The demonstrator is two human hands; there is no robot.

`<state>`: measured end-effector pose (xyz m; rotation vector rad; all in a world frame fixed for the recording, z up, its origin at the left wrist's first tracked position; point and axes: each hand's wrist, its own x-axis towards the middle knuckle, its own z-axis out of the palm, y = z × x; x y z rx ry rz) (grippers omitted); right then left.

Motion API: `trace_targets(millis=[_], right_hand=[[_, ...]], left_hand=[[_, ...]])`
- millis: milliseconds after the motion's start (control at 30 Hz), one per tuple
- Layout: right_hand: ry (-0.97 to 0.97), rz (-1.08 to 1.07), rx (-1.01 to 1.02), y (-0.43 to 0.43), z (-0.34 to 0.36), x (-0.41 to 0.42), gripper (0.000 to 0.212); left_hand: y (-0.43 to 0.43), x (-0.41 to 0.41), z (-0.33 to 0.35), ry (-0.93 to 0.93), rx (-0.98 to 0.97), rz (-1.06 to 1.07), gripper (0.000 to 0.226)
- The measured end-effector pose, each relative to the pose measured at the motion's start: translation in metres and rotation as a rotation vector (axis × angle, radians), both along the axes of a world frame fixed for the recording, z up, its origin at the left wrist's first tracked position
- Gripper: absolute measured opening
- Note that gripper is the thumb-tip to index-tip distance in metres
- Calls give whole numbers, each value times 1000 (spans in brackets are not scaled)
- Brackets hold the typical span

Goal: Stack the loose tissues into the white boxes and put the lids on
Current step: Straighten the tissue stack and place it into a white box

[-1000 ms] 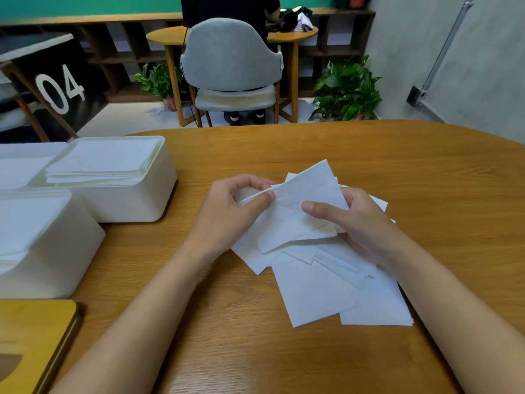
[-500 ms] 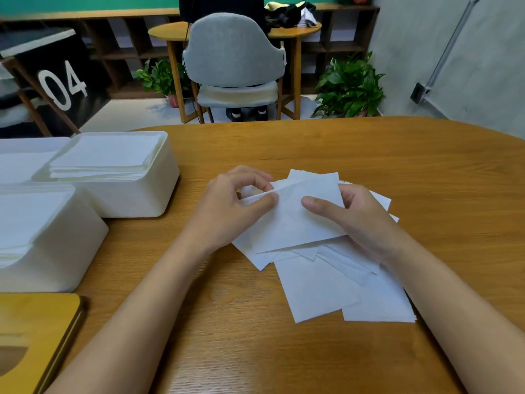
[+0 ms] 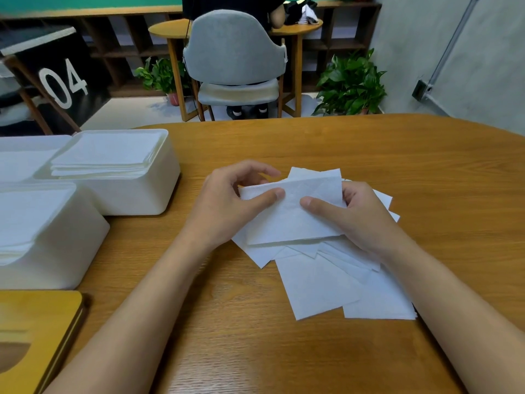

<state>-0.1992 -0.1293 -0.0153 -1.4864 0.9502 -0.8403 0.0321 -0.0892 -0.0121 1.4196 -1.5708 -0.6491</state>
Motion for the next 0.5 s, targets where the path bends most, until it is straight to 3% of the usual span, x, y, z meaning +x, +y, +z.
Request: trace_targets(millis=[100,300,400,500], right_hand=[[14,-2,-48,0,-1,2,20],[-2,30,-213,0,-4,3,59],[-67,45,-243,-1,-3,1,70],[-118,60,-227,-2,-2,-1,64]], left_hand=[[1,-3,1,49,34,-39,10],[-1,-9,-3,152,25,10,8],[-3,-9,-4,124,23,39,22],[0,-11,-3,216,150,-11,37]])
